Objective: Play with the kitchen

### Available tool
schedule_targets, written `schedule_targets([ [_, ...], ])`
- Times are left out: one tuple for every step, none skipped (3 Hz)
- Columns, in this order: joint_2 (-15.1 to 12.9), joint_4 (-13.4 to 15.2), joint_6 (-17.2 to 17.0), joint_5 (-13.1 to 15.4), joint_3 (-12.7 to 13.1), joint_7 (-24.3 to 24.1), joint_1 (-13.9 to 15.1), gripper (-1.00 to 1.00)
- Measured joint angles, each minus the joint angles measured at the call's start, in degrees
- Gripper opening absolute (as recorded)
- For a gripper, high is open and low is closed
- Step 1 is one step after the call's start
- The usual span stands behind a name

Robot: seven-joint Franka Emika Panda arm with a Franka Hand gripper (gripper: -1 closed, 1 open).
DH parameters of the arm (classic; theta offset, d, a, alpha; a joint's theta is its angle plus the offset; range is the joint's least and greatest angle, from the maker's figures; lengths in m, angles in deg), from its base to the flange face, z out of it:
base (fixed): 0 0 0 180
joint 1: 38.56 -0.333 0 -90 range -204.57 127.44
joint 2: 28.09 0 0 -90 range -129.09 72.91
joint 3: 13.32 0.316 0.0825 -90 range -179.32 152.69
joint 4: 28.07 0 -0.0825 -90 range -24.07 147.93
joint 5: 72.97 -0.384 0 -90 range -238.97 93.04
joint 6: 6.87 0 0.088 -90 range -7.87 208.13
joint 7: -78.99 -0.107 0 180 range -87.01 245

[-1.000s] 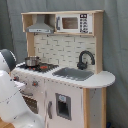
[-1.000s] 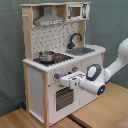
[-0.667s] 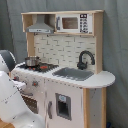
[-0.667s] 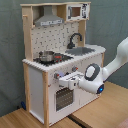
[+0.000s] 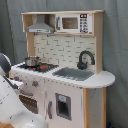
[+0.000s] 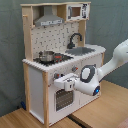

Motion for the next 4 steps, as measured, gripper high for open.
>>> schedule_targets([
  [3.46, -3.43, 0.42, -0.04, 0.33, -3.24, 0.45, 1.00],
  [3.04, -3.19, -2.13, -0.76, 0.19, 1.89, 0.04, 1.00],
  [3.04, -2.87, -1.63, -0.74, 0.15, 8.01, 0.09, 1.00],
  [1.50, -1.28, -1.88, -0.85, 0.06, 12.57, 0.05, 1.00],
])
